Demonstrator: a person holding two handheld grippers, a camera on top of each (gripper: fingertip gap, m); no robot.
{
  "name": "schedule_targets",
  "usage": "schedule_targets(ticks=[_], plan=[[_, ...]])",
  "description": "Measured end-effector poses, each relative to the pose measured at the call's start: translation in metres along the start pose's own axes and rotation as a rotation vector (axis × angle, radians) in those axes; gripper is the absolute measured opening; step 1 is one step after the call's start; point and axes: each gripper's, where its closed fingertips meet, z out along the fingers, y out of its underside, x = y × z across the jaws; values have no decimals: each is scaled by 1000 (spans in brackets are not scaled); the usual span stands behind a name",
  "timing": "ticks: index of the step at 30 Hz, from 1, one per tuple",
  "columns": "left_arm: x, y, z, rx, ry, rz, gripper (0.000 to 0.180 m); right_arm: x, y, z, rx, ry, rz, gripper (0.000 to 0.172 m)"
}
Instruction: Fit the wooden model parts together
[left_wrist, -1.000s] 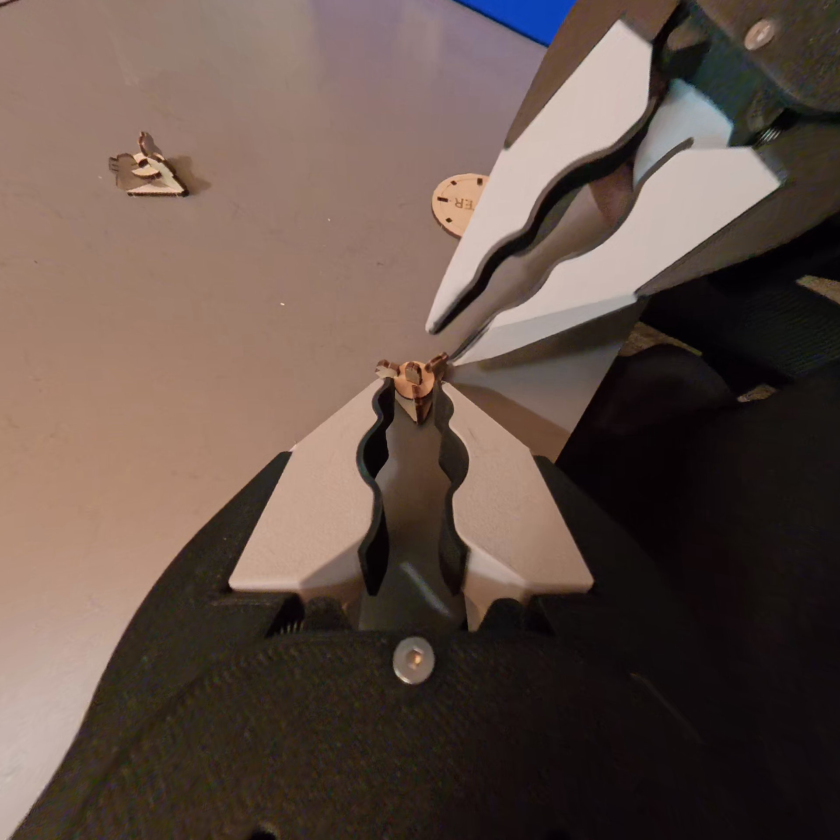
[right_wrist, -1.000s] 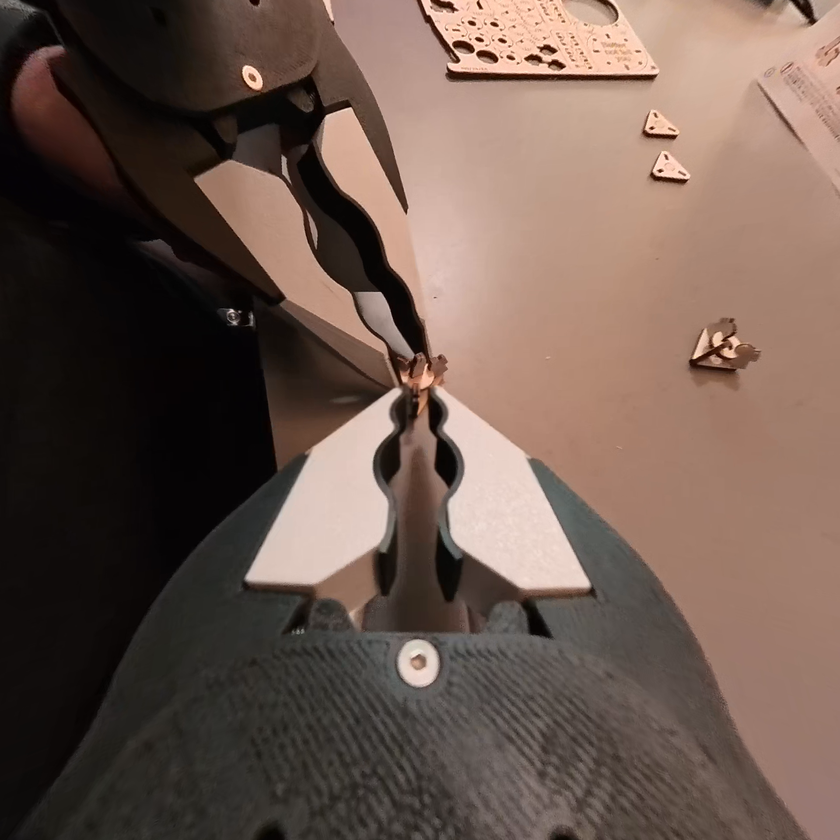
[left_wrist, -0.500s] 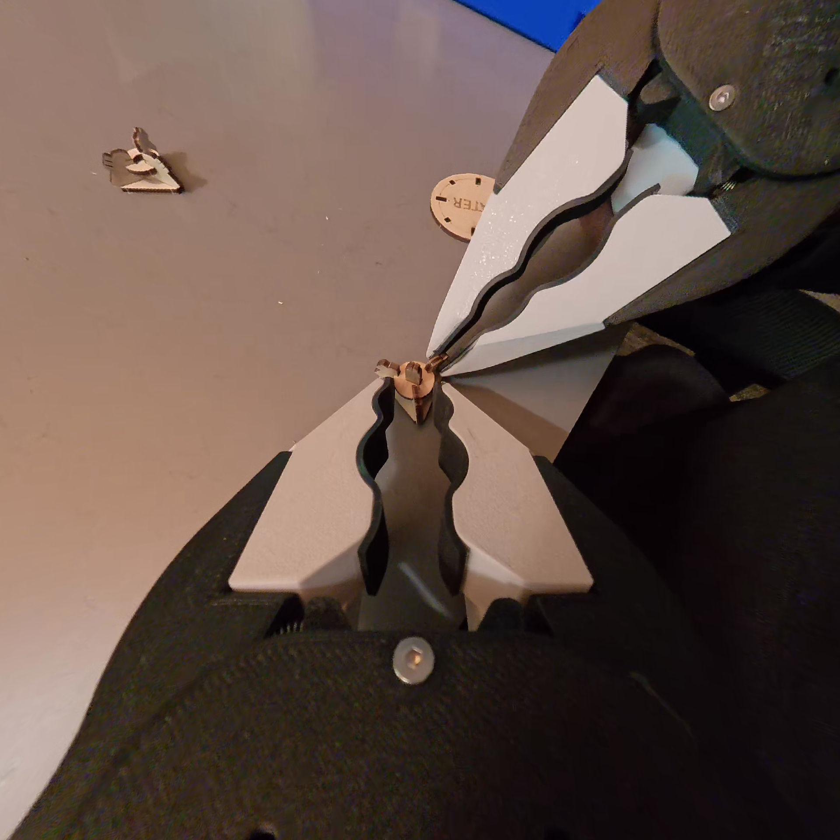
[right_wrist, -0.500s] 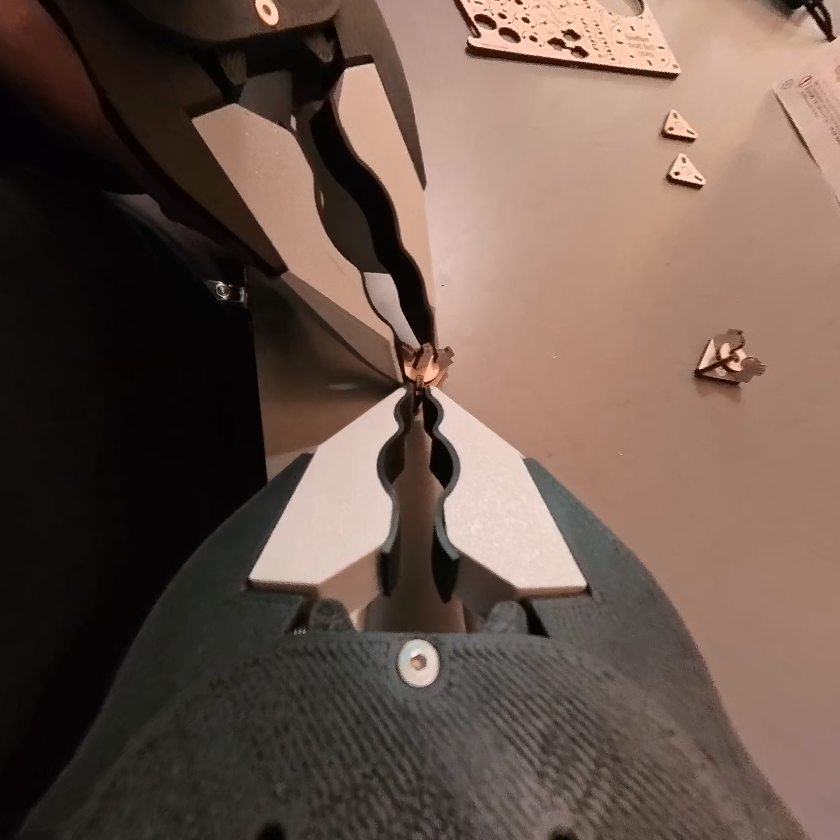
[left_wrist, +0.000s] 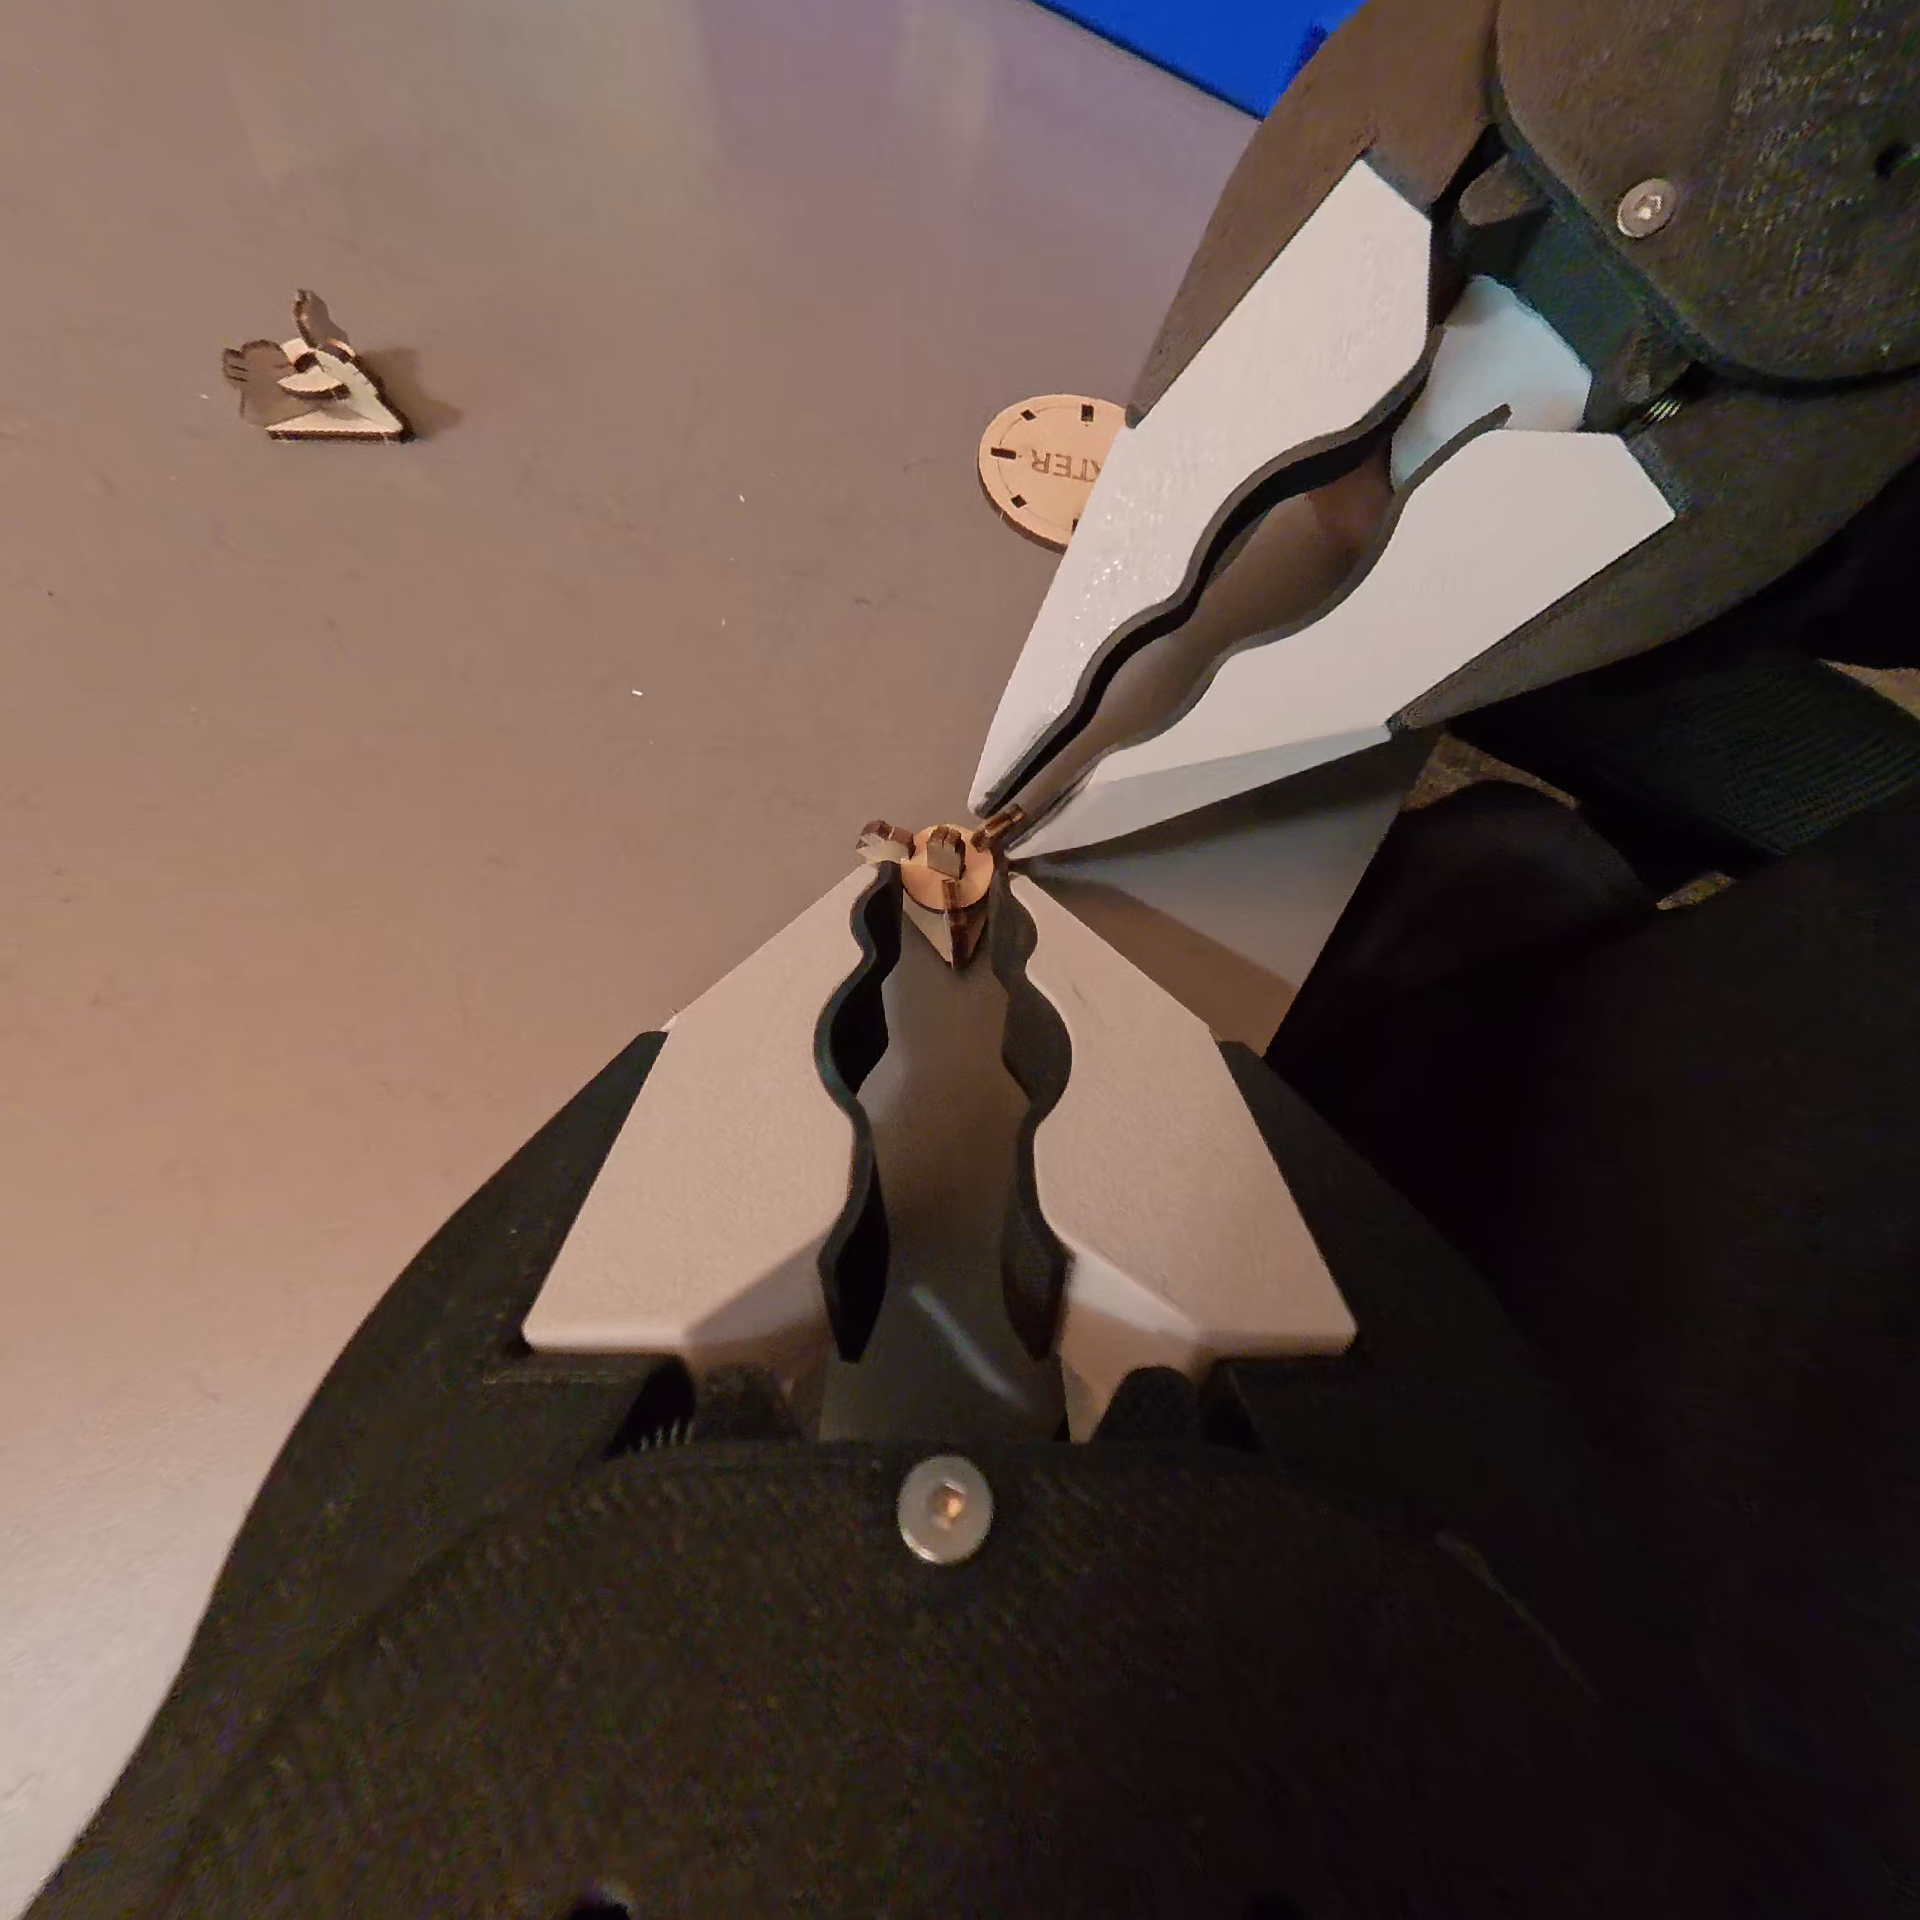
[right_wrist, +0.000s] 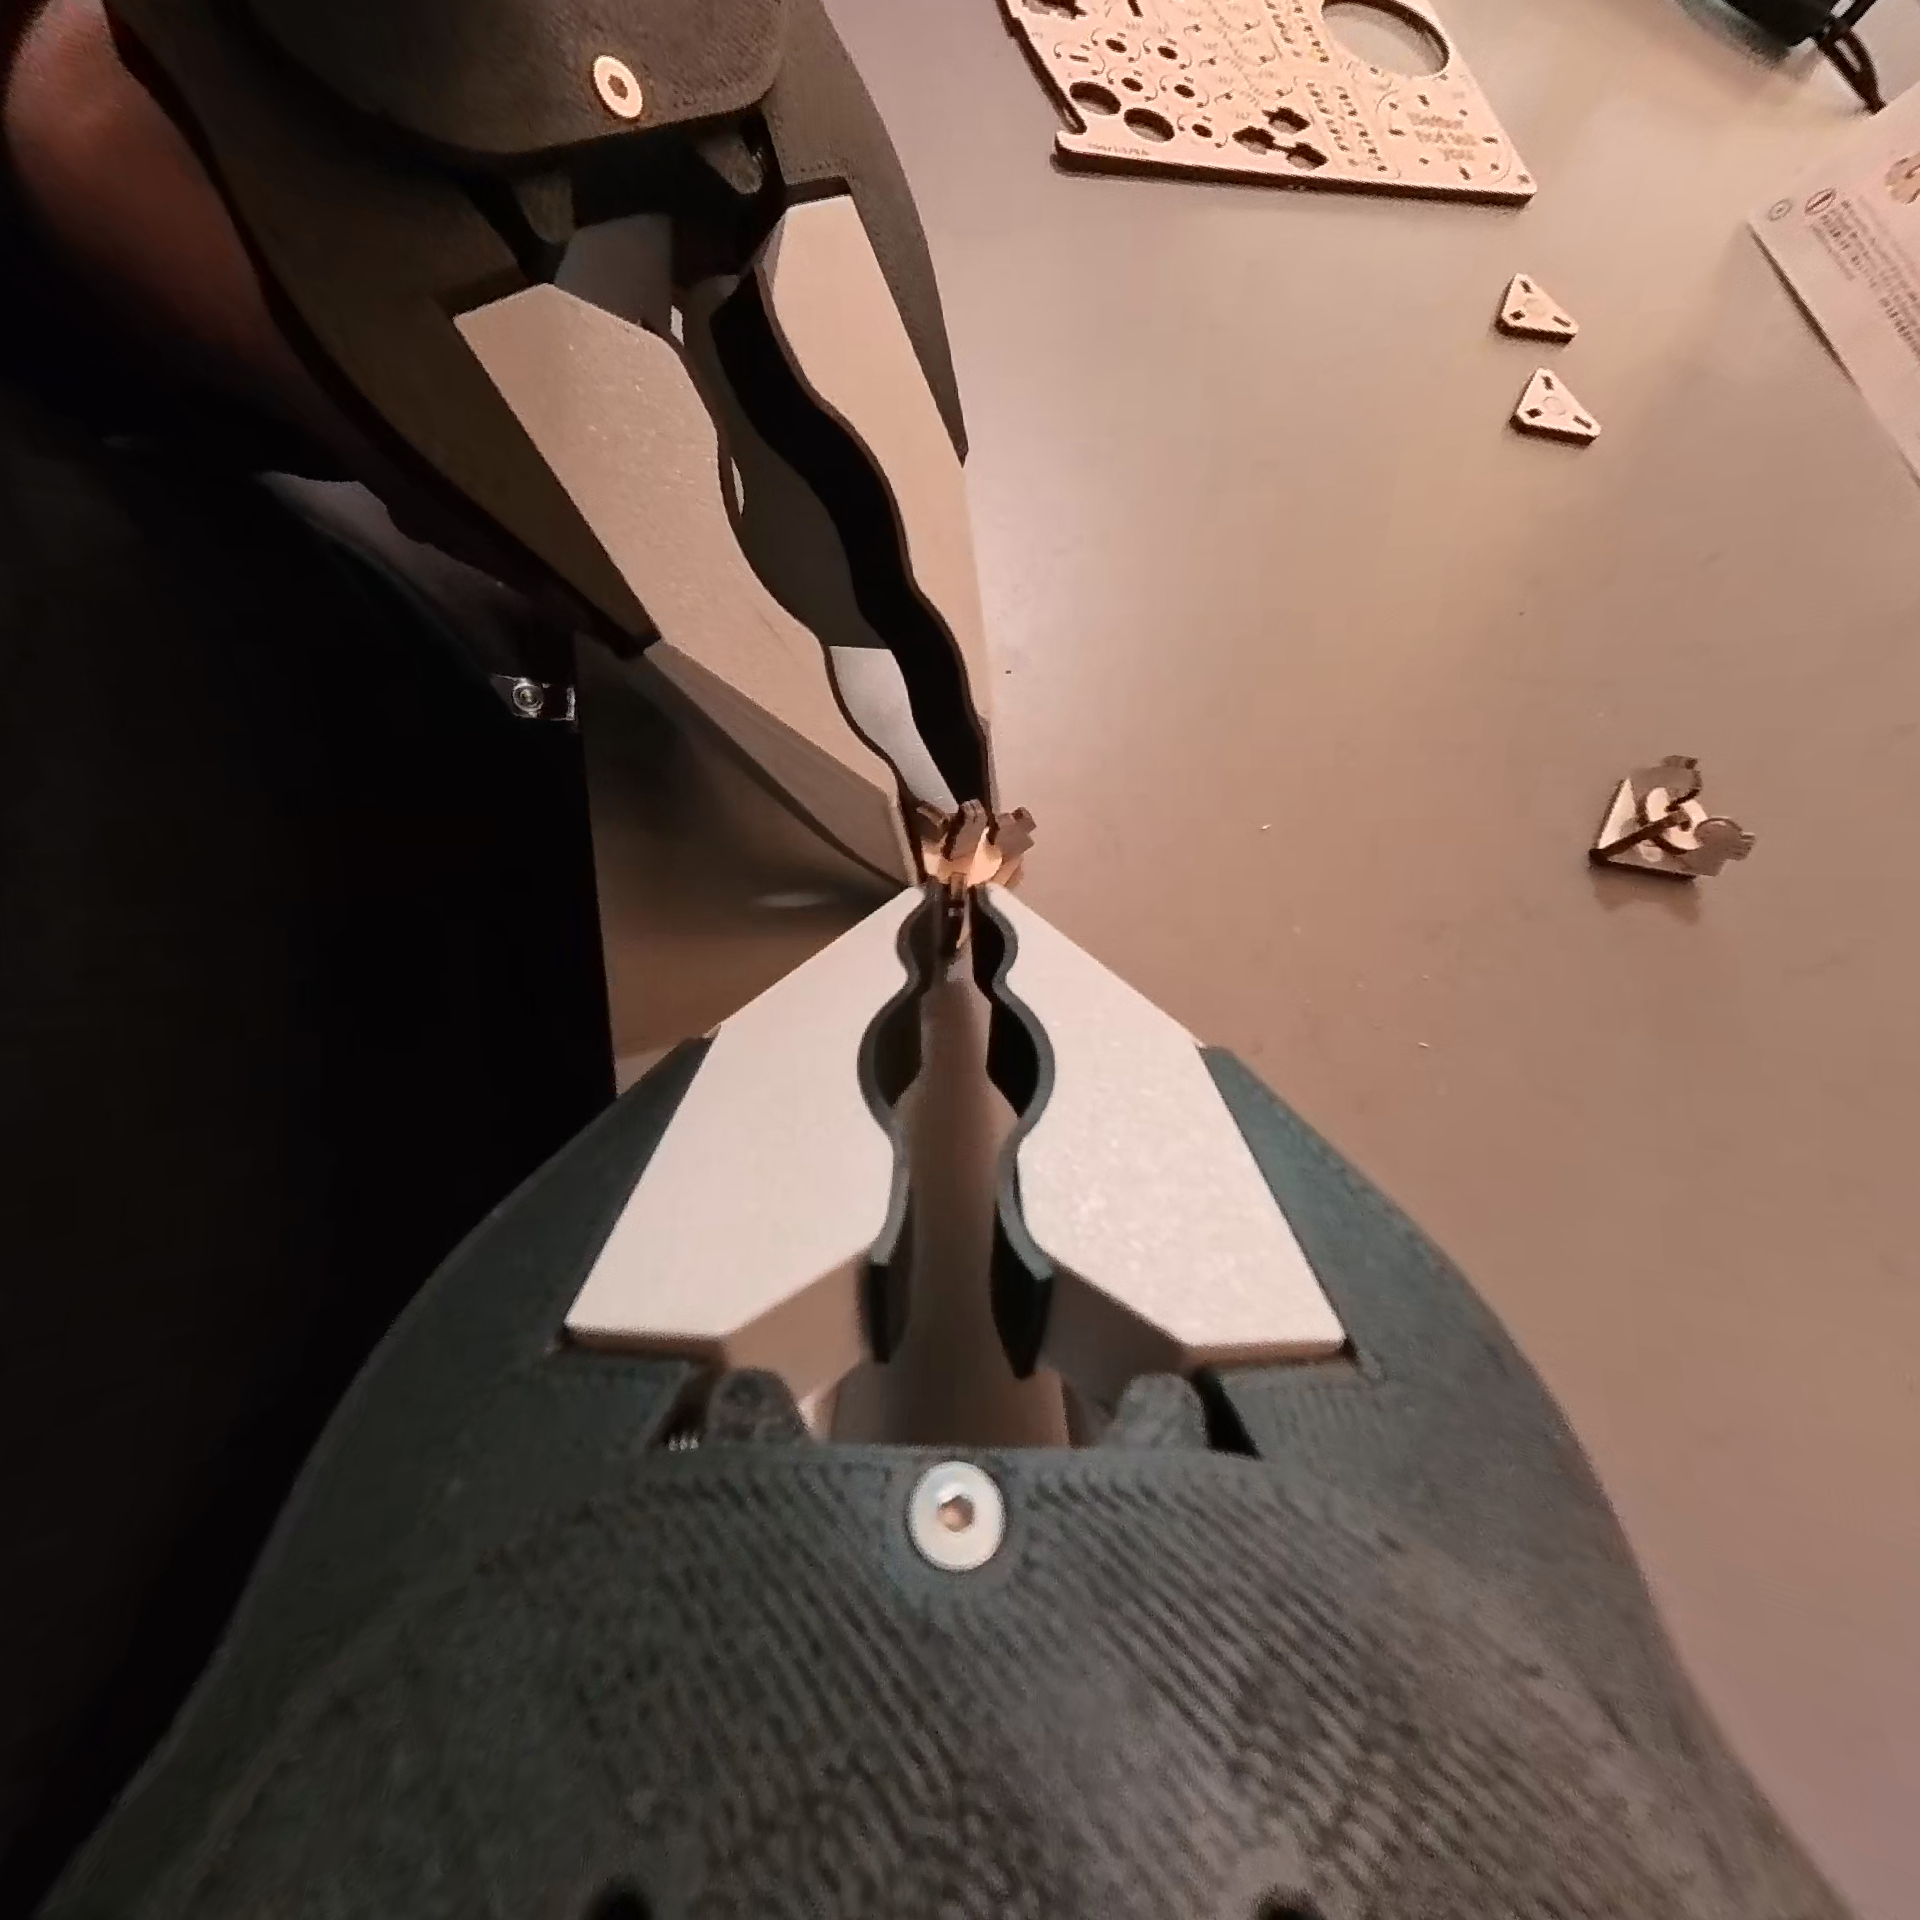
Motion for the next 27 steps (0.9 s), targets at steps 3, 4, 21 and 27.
schedule_targets(ticks=[3, 4, 21, 27], plan=[[0, 0, 0, -1, 8, -9, 16, 0, -1, 0, 12, -2, 8, 3], [0, 0, 0, -2, 7, -8, 16, 0, -1, 0, 12, -2, 7, 2], [1, 1, 0, 3, -5, 33, 16, -2, -1, 1, -58, -63, 83, 0], [-5, 0, 0, 16, -39, 5, 16, 3, -2, 5, -75, 10, 54, 1]])
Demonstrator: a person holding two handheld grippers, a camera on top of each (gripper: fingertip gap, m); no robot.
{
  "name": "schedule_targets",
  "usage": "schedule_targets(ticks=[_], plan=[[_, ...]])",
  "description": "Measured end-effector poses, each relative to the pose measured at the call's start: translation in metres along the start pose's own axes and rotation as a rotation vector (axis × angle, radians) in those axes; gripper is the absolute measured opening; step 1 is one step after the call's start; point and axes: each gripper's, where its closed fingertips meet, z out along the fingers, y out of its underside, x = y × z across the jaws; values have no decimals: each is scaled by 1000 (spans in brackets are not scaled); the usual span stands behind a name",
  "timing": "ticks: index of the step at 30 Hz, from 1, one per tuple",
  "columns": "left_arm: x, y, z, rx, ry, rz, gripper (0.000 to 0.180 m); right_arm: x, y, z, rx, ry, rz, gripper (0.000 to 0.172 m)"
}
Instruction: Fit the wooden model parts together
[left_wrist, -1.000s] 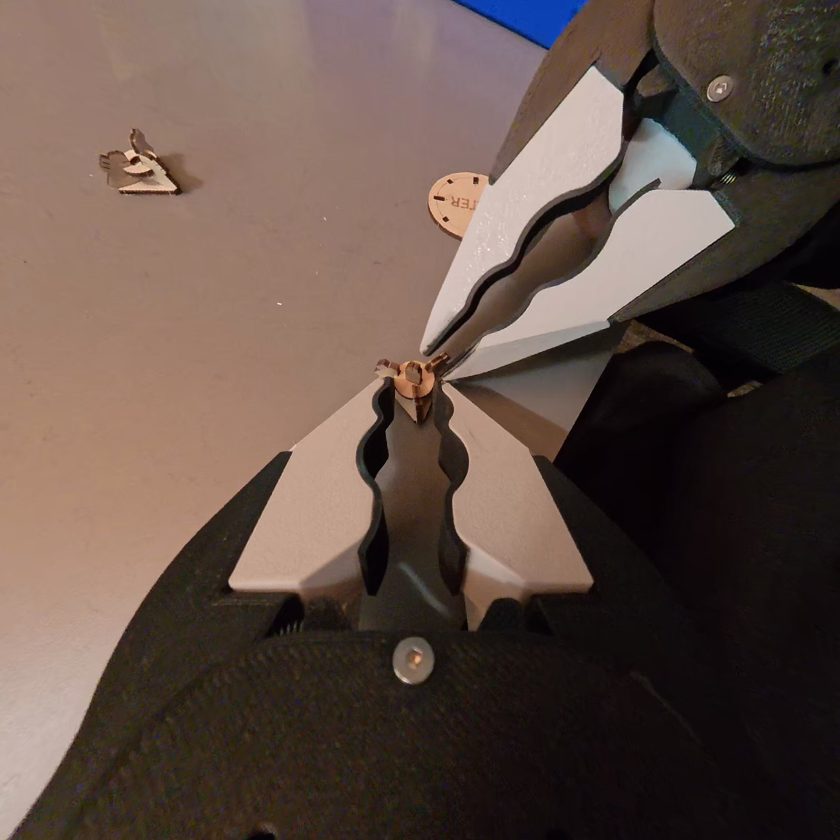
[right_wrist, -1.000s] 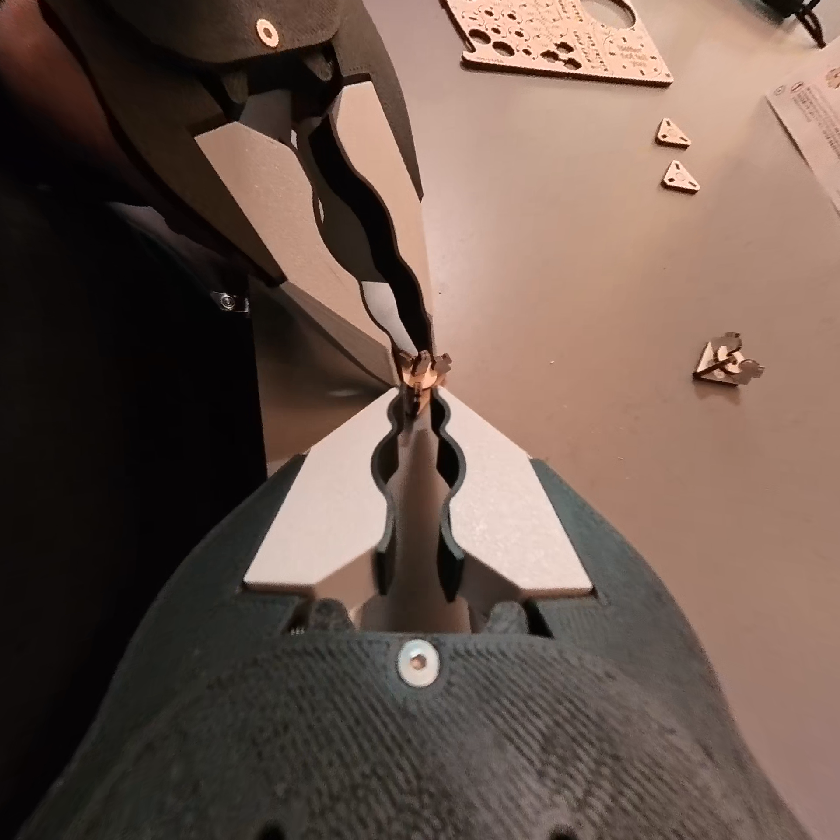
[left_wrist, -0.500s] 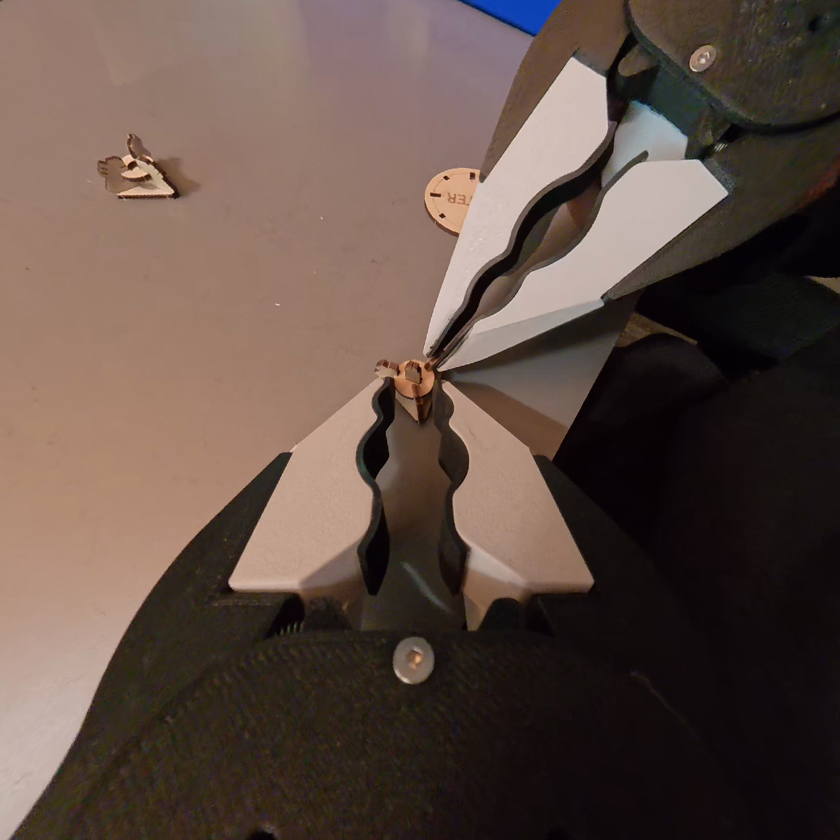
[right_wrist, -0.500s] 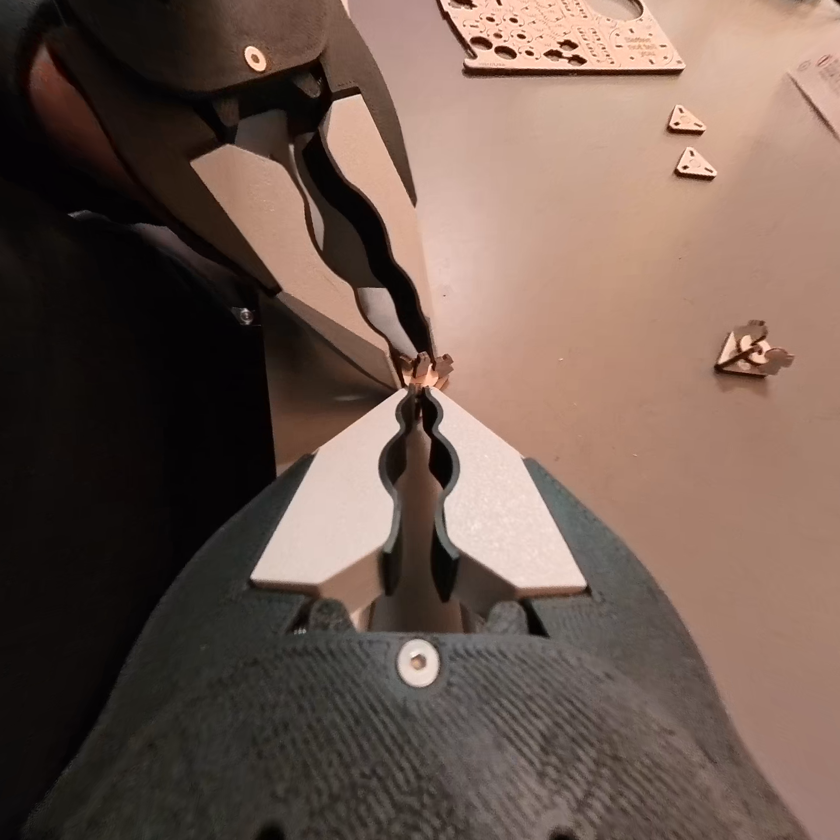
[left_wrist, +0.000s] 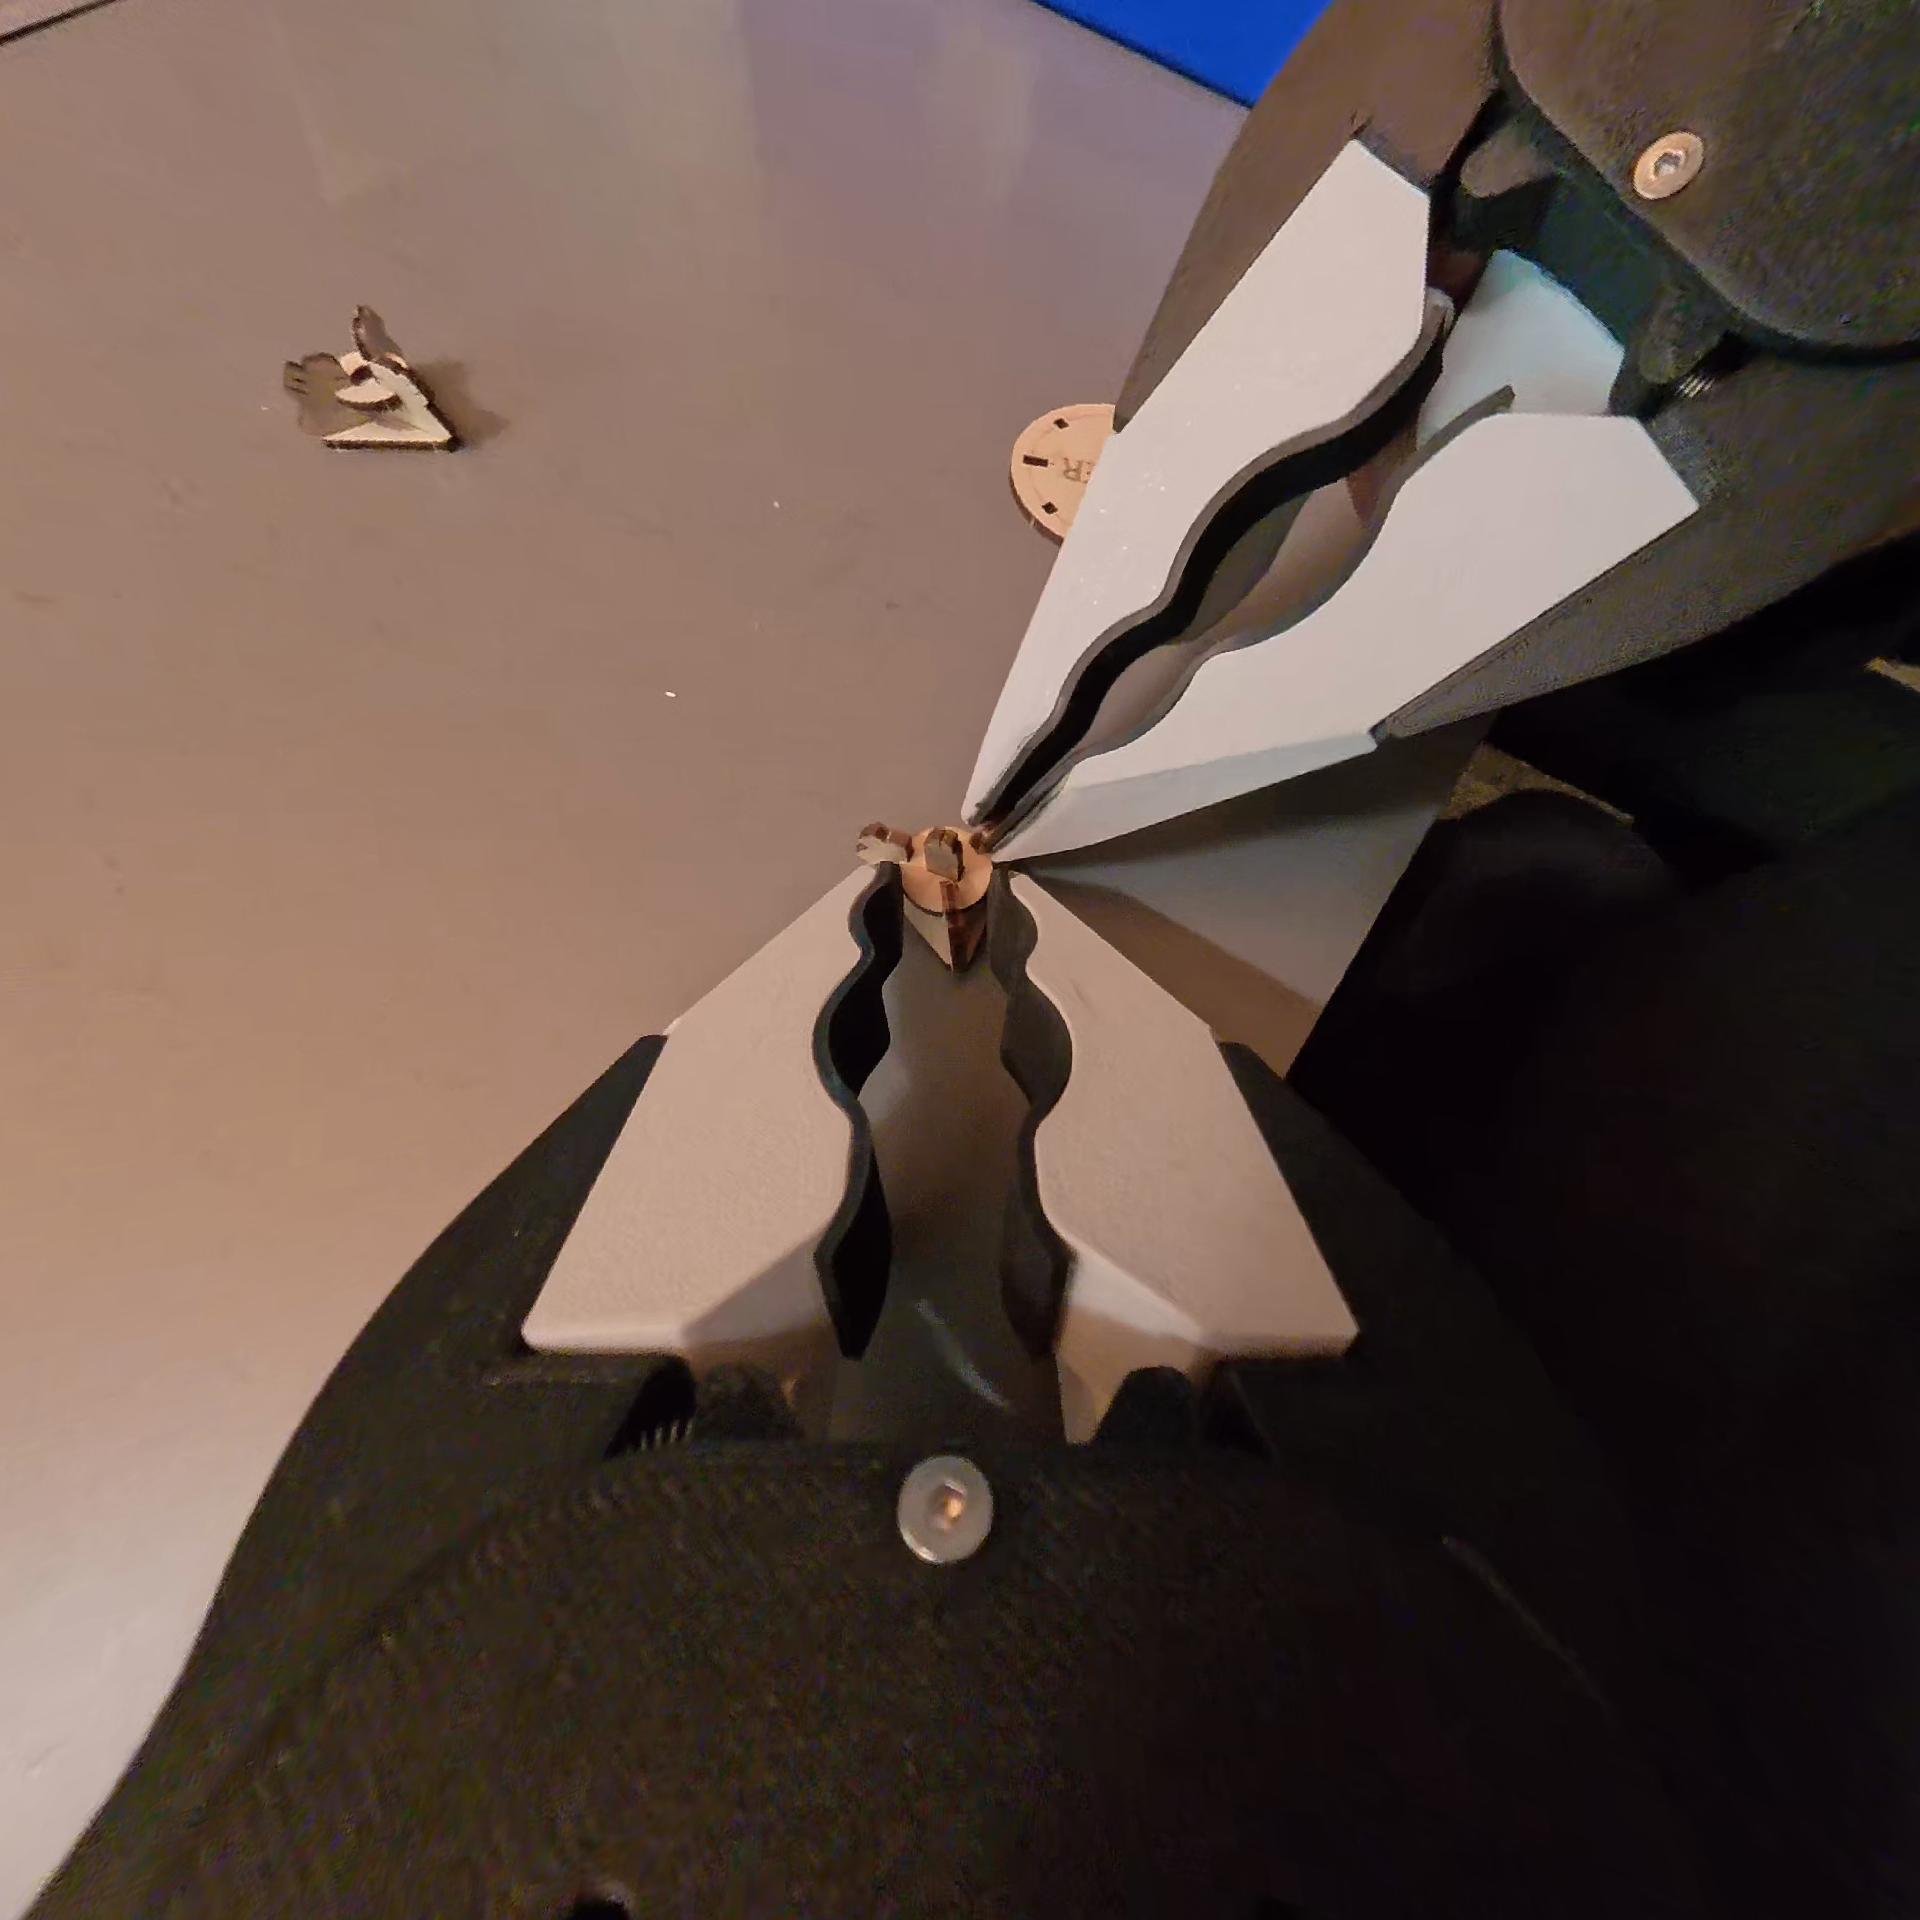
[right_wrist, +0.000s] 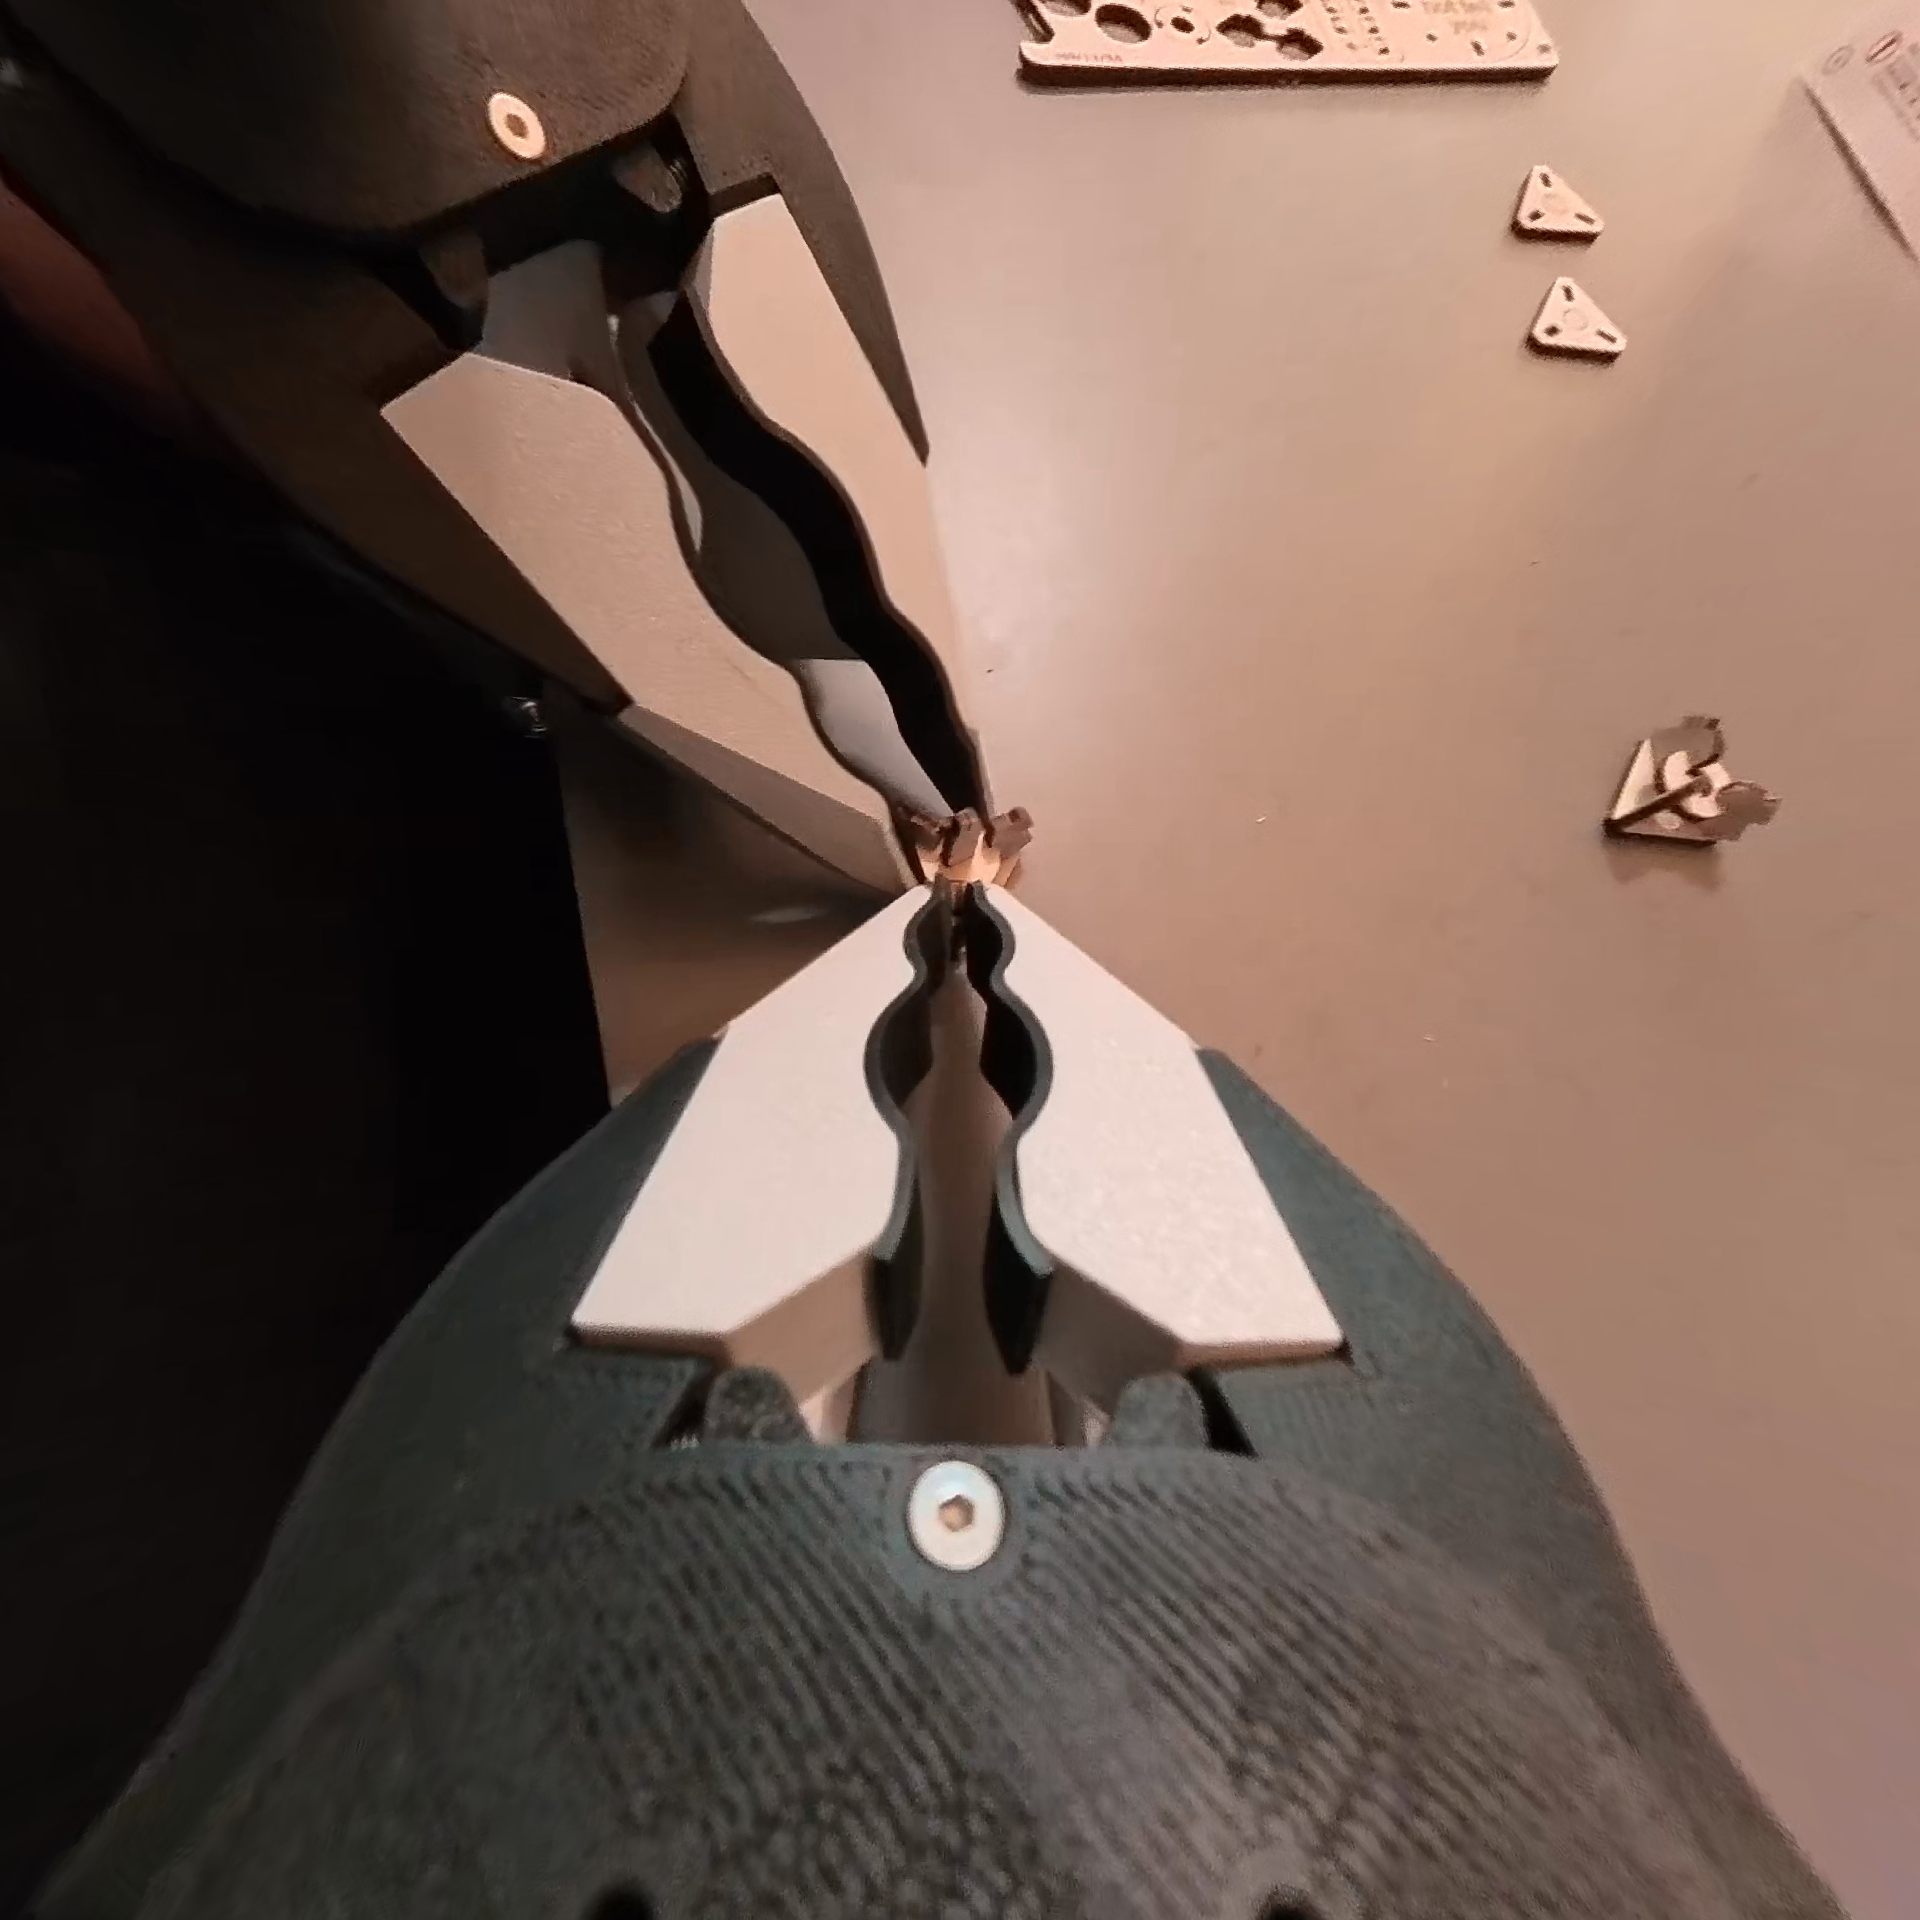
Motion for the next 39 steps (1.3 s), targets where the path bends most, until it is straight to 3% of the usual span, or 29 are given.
schedule_targets(ticks=[5, 8, 11, 15, 19, 26, 29, 35, 37, 39], plan=[[-1, 0, 1, 2, -24, 5, 17, 3, -2, -1, 54, 38, 35, 3], [-4, -1, 0, 7, -49, 0, 17, 0, -9, -15, 107, 99, 6, 25], [-6, -1, 0, 6, -67, 4, 17, -4, -10, -33, 149, 168, -32, 28], [-8, -1, 0, 9, -72, -10, 17, 11, 4, -56, 161, 307, -25, 31], [-8, -3, -2, 22, -82, -1, 17, 32, 19, -71, 205, 335, 119, 50], [-5, -17, -6, 77, -36, -51, 16, 72, 64, -83, 63, 478, 222, 62], [-5, -18, -4, 67, -2, -86, 17, 73, 82, -79, 3, 404, 321, 66], [-7, -24, -1, 55, 70, -154, 16, 66, 85, -64, -39, 283, 403, 67], [-10, -29, -1, 66, 76, -148, 16, 63, 80, -59, -35, 261, 398, 66], [-12, -40, -4, 121, 86, -114, 16, 62, 74, -53, -32, 251, 383, 52]])
